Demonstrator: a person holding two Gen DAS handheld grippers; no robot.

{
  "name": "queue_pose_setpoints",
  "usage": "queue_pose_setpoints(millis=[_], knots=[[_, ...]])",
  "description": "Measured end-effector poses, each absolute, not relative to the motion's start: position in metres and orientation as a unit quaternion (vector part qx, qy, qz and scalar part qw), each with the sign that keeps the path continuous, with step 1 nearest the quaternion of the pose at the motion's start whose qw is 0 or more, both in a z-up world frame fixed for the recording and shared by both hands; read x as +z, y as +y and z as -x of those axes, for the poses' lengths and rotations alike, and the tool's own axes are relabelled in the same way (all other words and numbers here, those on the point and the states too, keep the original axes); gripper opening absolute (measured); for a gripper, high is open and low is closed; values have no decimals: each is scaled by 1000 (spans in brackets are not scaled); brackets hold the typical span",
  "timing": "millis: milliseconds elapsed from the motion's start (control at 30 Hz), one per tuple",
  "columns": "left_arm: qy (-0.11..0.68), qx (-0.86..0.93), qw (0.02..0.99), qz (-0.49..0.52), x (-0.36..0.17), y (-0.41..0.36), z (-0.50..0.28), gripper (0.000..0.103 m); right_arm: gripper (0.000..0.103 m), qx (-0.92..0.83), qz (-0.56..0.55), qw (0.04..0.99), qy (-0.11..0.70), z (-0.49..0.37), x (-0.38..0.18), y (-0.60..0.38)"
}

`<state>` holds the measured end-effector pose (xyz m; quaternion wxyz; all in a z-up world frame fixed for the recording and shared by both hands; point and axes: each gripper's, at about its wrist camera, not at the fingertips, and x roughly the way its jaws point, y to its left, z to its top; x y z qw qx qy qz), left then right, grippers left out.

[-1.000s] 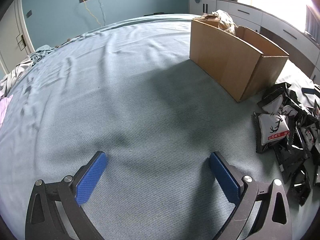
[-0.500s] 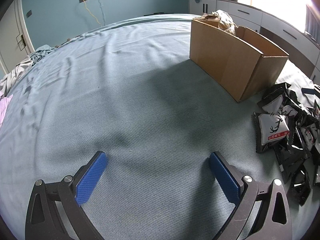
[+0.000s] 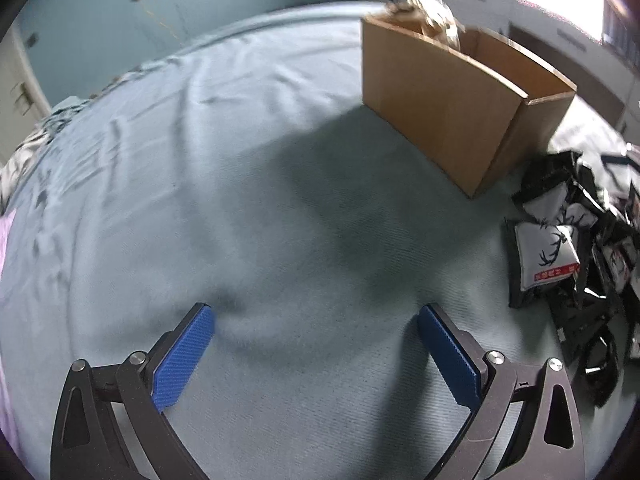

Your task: Organize snacks

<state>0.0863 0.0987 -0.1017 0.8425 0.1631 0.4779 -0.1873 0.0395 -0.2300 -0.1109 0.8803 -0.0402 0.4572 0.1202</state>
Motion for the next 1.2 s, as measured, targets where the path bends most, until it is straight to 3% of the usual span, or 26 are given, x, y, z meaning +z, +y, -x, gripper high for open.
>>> queue_pose_setpoints(millis=[167, 367, 500, 600, 767, 933, 1200], knots=[[555, -156, 794, -192, -94, 85, -99, 103, 103, 84, -42, 833, 546, -64, -85, -245], [466, -92, 843, -253, -26, 63, -77, 103, 103, -91, -77, 899, 422, -22, 8, -261], [355, -51, 910, -209, 43, 55, -31, 103, 103, -138, -50, 925, 350, 23, 51, -234], [360, -53, 919, -152, 61, 54, -4, 103, 103, -124, -57, 931, 339, 52, 68, -214], [358, -130, 905, -188, 62, 35, 24, 103, 103, 6, -29, 915, 402, 68, 77, -177], [360, -173, 897, -190, 58, 27, 28, 103, 103, 20, 45, 925, 377, 84, 80, -151], [384, -164, 881, -221, 45, 15, 28, 103, 103, 66, -11, 897, 438, 67, 38, -165]])
